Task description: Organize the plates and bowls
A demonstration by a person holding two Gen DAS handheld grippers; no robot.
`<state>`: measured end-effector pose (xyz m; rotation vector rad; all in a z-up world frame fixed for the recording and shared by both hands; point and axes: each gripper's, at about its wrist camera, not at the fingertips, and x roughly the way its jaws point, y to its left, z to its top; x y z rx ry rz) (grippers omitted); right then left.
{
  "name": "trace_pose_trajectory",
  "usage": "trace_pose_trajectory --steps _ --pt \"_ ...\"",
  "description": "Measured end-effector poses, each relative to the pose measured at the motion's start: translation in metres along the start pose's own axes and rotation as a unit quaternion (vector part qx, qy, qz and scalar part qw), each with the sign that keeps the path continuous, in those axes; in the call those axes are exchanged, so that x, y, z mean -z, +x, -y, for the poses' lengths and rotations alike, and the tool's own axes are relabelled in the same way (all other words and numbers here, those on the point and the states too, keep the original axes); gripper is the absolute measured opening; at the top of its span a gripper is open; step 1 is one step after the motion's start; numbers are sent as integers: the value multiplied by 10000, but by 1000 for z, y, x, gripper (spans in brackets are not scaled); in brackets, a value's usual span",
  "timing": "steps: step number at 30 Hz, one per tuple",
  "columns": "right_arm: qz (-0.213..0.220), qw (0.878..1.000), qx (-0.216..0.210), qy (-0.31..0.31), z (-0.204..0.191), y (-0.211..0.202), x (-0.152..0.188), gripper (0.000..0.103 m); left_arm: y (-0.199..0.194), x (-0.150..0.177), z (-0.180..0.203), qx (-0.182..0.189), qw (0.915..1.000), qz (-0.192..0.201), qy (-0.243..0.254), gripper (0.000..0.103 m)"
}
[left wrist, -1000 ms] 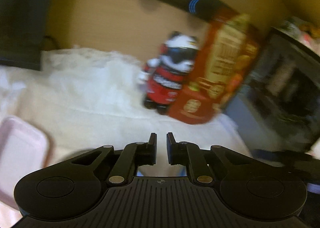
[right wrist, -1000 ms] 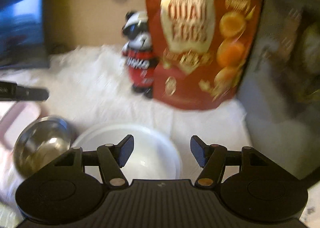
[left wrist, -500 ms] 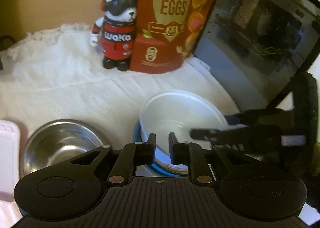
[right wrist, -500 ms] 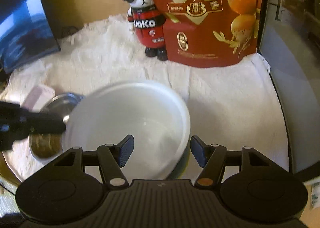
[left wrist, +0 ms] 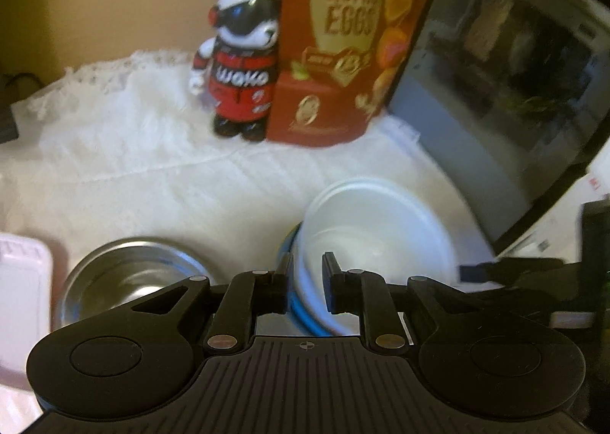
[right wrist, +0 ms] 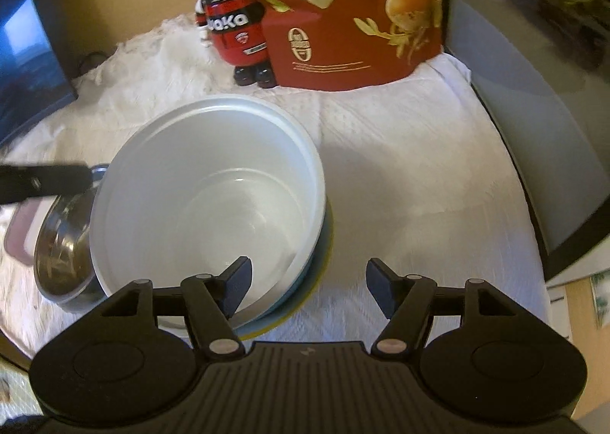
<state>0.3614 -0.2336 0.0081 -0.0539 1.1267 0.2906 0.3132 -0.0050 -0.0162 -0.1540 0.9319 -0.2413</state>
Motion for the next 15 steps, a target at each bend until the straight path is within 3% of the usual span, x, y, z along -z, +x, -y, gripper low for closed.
trace_pose_trajectory --steps 2,5,9,15 --pt "115 9999 47 53 -2 -1 1 81 8 1 -5 2 9999 -114 -102 19" --pt "110 9999 -14 -41 -5 3 -3 82 16 1 -13 23 9992 -205 -356 20" --pt "-217 9993 -250 -144 -7 15 -8 82 33 -3 -21 -47 9980 -347 -532 25" --pt "-738 9953 -550 313 6 36 -7 81 52 -3 -23 146 9960 -610 -639 30"
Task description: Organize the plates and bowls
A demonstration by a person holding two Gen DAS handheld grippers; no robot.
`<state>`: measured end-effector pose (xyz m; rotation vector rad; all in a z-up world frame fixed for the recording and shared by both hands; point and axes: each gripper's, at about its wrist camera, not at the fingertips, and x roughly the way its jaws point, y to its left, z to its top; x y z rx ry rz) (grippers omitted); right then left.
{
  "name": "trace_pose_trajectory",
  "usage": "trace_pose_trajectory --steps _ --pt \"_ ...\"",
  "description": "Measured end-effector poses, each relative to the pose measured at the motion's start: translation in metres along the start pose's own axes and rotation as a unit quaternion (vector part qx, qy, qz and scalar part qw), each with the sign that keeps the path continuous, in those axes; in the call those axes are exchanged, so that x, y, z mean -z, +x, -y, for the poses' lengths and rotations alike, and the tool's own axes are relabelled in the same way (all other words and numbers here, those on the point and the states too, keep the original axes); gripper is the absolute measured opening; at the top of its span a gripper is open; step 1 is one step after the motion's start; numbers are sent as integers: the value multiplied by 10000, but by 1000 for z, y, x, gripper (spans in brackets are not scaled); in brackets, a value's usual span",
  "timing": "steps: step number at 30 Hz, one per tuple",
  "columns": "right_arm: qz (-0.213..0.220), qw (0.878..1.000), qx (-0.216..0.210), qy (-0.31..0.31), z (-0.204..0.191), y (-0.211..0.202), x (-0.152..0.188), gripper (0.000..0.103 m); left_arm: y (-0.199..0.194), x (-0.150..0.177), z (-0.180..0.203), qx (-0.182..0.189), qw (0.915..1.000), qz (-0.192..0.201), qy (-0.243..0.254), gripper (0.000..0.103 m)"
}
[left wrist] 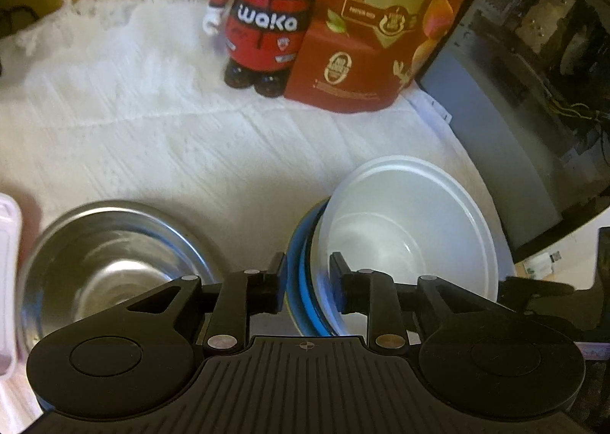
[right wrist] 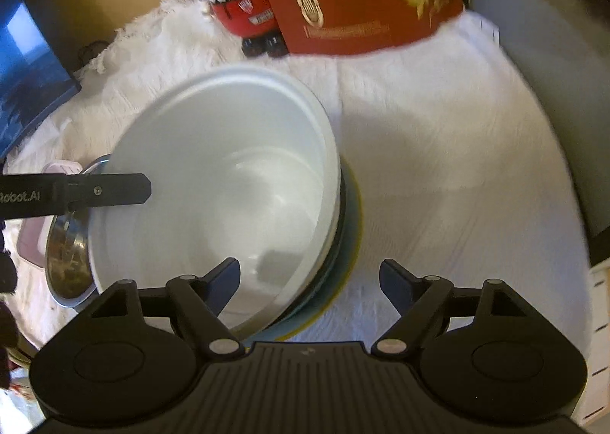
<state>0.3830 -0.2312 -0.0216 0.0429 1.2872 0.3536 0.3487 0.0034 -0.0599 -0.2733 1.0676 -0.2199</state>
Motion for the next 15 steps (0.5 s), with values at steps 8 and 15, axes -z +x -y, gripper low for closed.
trace_pose_trajectory --steps 8,15 --pt "-482 9959 -523 559 15 18 -6 76 19 -5 -4 295 9984 -419 -224 32" --pt "-612 9961 -553 296 9 23 -10 70 21 -8 -6 393 9976 -439 -374 36"
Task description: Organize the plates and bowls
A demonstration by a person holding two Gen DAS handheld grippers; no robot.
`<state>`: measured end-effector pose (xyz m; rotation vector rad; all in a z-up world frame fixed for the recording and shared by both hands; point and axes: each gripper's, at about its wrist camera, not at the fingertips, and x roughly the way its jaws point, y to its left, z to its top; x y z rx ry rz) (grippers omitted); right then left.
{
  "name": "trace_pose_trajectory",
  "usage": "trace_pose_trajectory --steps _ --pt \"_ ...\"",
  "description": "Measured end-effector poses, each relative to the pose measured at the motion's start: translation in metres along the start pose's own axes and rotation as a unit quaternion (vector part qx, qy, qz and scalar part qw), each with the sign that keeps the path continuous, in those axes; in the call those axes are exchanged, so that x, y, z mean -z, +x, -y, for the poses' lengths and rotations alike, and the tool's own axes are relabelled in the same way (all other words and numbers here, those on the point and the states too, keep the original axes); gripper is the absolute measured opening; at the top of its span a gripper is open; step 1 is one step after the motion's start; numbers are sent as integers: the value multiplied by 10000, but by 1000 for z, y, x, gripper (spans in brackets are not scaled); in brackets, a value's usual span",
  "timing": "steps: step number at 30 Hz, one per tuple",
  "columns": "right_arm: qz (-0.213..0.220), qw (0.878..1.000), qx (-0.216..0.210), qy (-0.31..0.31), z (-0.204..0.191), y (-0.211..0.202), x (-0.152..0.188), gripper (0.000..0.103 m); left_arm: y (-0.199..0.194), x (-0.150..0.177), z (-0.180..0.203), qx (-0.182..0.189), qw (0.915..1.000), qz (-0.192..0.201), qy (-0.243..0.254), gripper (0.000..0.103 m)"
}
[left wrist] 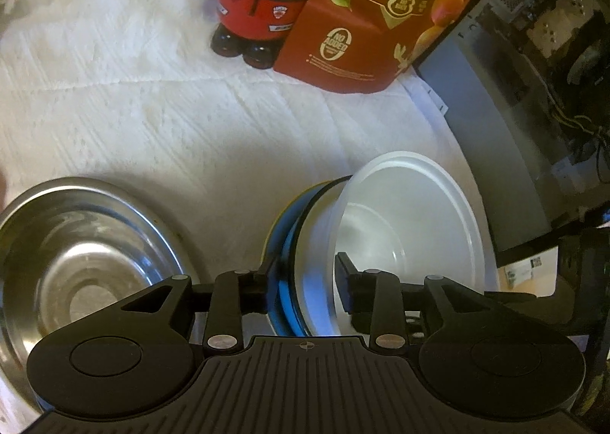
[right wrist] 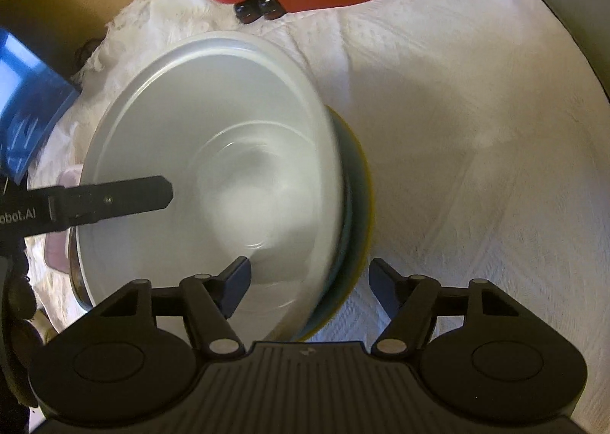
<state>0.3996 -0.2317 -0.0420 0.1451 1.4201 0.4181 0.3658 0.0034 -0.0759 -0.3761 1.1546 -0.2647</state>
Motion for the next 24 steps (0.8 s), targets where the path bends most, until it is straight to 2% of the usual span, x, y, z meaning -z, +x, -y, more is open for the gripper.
trace_pose_trajectory --steps 12,21,24 --pt "-166 9997 -146 -143 -8 8 -10 72 -2 -4 -10 261 9990 -41 -362 39" --pt "-227 9990 -136 -360 -23 6 -2 76 -1 -8 -9 151 9996 -35 -232 41" --pt "-269 9993 -151 -199 -15 9 -3 74 -1 -9 -11 267 9992 -43 -301 41"
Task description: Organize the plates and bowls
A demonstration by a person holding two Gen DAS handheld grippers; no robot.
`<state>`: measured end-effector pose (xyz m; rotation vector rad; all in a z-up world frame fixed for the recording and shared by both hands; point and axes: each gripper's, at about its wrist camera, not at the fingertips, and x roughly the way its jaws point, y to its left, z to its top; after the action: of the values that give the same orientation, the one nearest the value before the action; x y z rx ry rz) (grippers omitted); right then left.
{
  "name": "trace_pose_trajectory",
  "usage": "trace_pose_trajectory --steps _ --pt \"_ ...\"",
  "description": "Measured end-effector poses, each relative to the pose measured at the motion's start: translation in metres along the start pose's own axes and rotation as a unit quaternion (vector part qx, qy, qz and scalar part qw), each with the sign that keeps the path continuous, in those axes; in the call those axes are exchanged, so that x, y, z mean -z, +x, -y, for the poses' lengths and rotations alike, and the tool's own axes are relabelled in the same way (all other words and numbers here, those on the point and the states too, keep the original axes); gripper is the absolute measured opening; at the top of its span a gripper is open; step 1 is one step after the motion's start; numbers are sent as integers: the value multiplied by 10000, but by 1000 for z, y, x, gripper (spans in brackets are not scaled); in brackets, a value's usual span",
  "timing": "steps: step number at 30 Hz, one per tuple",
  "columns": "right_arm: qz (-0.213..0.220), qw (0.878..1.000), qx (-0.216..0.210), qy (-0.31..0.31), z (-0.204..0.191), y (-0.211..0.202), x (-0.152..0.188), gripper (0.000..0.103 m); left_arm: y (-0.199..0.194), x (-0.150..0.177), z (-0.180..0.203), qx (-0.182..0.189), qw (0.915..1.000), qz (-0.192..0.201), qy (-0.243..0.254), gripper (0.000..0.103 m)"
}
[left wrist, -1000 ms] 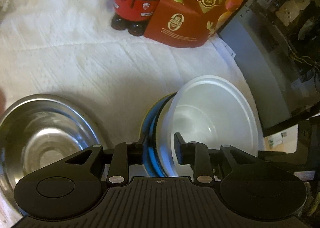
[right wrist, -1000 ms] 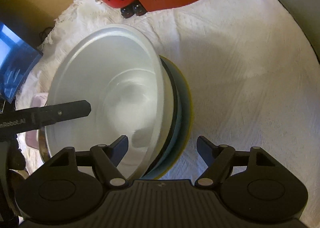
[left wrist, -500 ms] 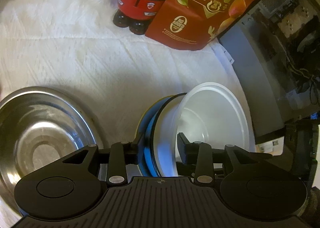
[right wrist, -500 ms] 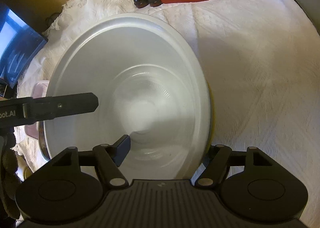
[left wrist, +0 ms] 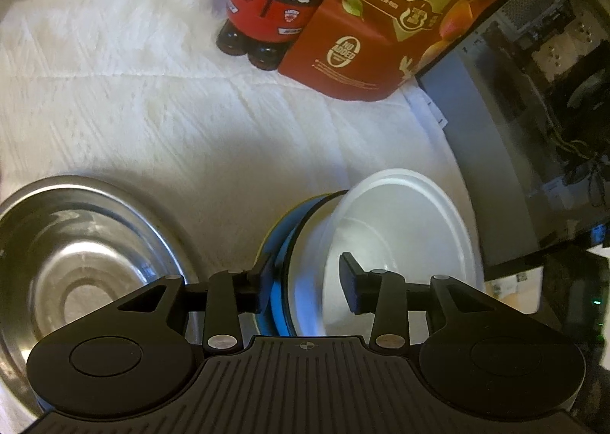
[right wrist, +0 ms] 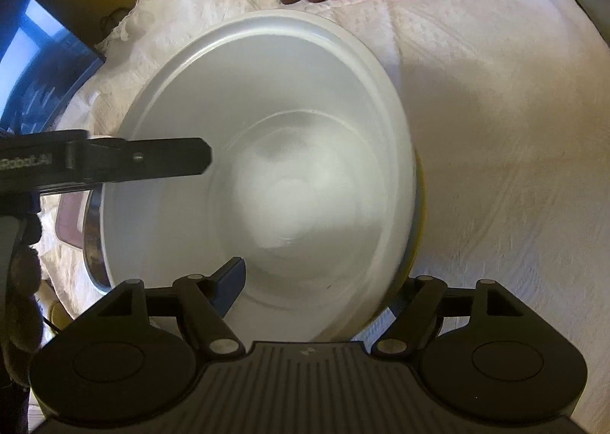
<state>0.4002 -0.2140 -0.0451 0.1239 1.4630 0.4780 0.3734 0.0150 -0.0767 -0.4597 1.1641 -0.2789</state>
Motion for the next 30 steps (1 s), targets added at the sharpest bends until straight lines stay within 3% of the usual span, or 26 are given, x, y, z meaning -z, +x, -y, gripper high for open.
trace_pose_trajectory --steps 3,9,16,23,30 --pt "139 9999 54 -12 3 -5 -2 72 -2 1 3 -39 10000 51 24 39" --pt "538 9981 304 -50 7 -21 -11 72 -8 3 10 -548 9979 253 255 39" --pt "400 9987 285 116 17 -12 -16 57 -2 6 11 -532 9981 121 281 39" --pt "415 9988 246 98 13 -14 -17 56 2 7 12 -773 9964 106 337 39" --pt "313 9993 175 82 13 -13 -19 56 8 10 6 -652 9977 2 204 39"
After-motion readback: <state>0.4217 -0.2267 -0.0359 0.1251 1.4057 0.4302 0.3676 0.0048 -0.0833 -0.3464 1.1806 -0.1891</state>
